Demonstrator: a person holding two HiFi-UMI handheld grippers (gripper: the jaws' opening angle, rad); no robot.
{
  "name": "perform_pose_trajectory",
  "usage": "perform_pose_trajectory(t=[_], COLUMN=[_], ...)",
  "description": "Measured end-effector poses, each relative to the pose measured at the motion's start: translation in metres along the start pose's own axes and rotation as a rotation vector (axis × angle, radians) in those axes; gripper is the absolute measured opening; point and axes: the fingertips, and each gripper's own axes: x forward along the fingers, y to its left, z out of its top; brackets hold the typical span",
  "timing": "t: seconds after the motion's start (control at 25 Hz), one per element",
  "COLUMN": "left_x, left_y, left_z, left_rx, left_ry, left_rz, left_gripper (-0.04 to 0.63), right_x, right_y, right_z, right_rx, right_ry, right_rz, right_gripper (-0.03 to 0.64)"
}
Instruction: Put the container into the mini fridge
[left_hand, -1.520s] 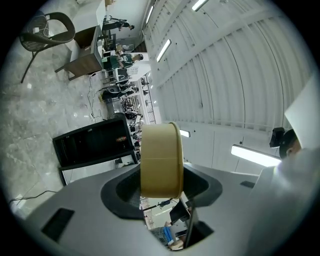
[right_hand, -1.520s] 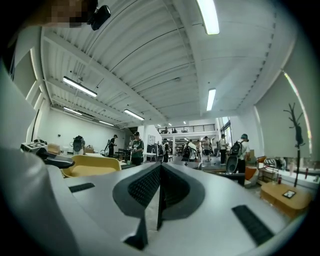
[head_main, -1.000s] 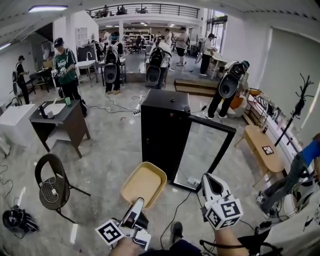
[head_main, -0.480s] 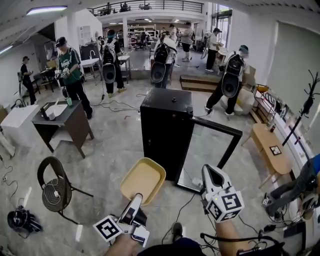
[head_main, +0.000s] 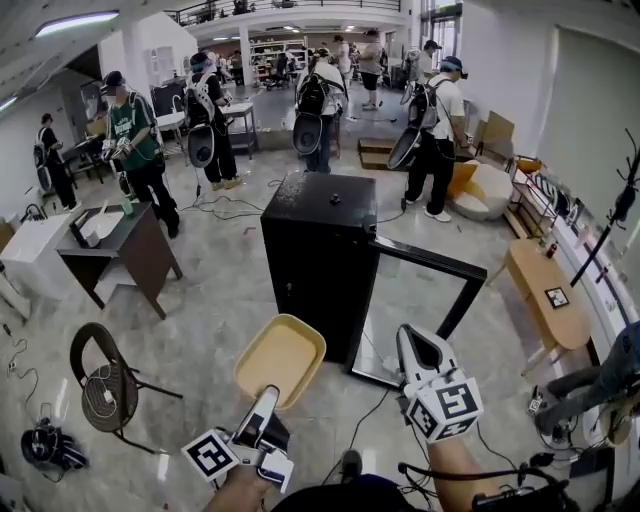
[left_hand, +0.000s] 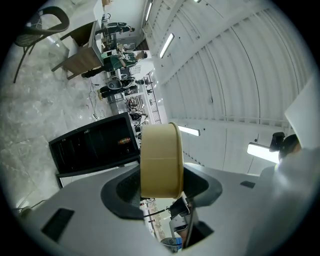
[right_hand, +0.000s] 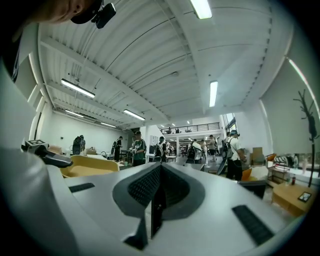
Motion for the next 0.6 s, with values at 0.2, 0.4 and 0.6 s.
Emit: perform_pose_trajectory(t=[0.2, 0.4, 0.6], left_x=[0.033, 0.061, 0.08], left_y=[0.002, 0.003, 0.011], left_z=[-0.005, -0.008, -0.013], left_rx=[0.007, 0.022, 0.023], left_ry=[-0.005, -0.022, -0.034], left_rz=[0.013, 0.015, 0.047], left_gripper=[0.232, 0.232, 0.232], right_x=[0.023, 0.04, 0.05], right_y=[-0.024, -0.043, -0.063], right_z=[-0.001, 0.004, 0.003], right_rx=[0.01, -0.005, 0.011], right_ry=[0.0, -0.018, -0.033], right_rz=[0.025, 0.057, 0.073], right_gripper=[0.015, 0.015, 0.015])
